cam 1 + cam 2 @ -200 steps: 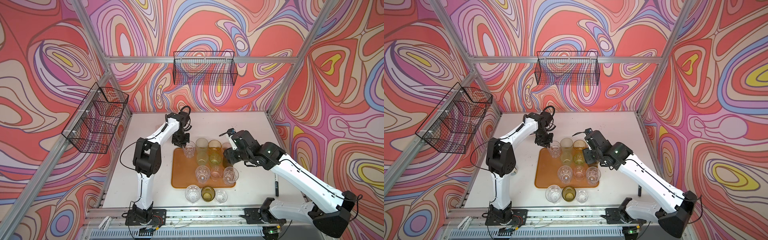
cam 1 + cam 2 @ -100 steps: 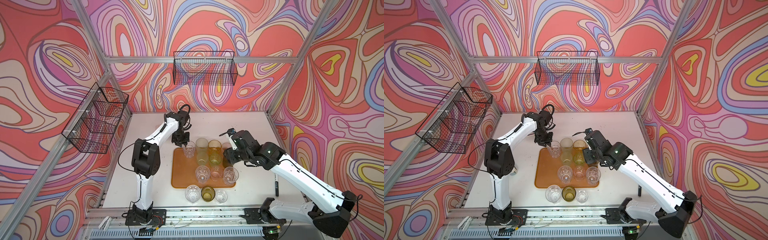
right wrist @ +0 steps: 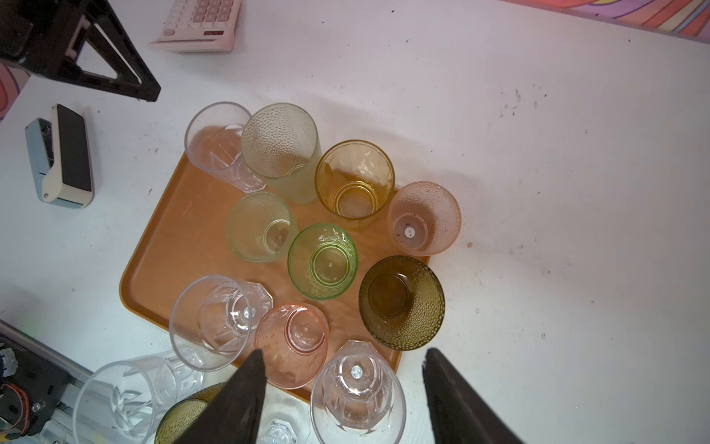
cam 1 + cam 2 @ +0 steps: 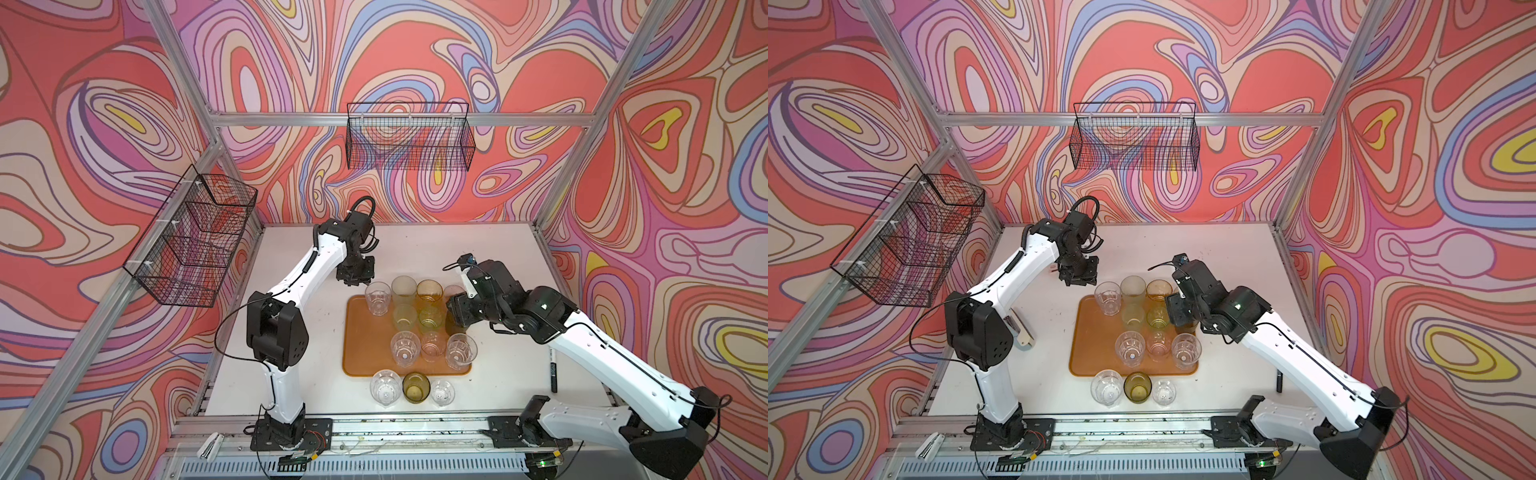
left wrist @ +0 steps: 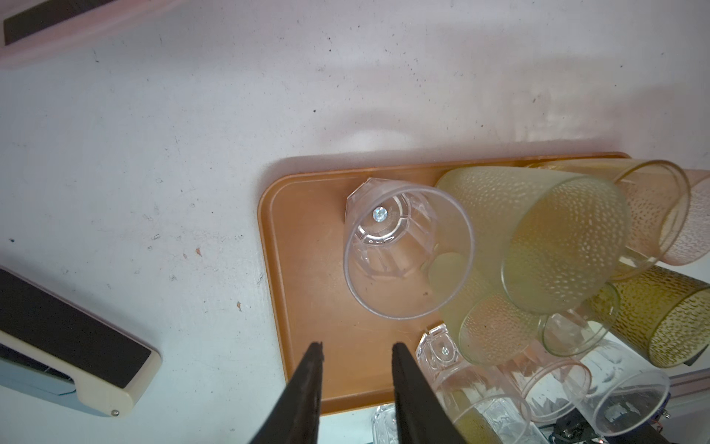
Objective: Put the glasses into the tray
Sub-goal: 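Open the left gripper to release the clear tumbler on the tray, then move the left gripper to the clear tumbler at the table edge nearest the robot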
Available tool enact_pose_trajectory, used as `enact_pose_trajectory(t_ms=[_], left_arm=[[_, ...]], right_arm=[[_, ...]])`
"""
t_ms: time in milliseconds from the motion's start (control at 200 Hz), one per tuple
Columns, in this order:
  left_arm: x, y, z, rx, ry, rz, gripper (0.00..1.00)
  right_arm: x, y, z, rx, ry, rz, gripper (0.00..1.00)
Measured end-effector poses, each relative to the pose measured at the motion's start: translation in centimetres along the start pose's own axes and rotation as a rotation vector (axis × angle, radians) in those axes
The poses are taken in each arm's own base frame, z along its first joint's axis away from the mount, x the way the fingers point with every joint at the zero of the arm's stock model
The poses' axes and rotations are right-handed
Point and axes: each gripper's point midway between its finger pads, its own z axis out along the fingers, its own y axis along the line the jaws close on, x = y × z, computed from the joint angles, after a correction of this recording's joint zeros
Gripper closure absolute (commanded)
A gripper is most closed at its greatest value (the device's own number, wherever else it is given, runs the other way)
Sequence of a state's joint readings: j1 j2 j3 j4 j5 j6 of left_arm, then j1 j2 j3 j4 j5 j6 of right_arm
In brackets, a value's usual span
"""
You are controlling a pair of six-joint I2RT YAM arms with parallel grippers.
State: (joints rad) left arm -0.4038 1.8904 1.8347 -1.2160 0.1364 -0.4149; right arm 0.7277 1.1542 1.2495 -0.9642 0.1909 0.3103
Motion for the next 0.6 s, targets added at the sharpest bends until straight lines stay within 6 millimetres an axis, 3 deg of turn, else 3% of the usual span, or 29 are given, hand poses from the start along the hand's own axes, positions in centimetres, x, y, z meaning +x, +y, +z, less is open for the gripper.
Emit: enact_pose_trajectory(t_ms=[381, 601], left_arm=[[1.0, 0.3, -2.0, 0.004, -0.021, 0.045, 0.64], [2.7, 0.7, -3.0, 0.017, -0.020, 0.070, 0.64]], right_arm=[[-0.8, -0.3, -0.2, 0.016, -0.044, 0.030, 0.29], [-1.0, -0.4, -0.1, 0.023, -0.054, 0.048, 0.28]])
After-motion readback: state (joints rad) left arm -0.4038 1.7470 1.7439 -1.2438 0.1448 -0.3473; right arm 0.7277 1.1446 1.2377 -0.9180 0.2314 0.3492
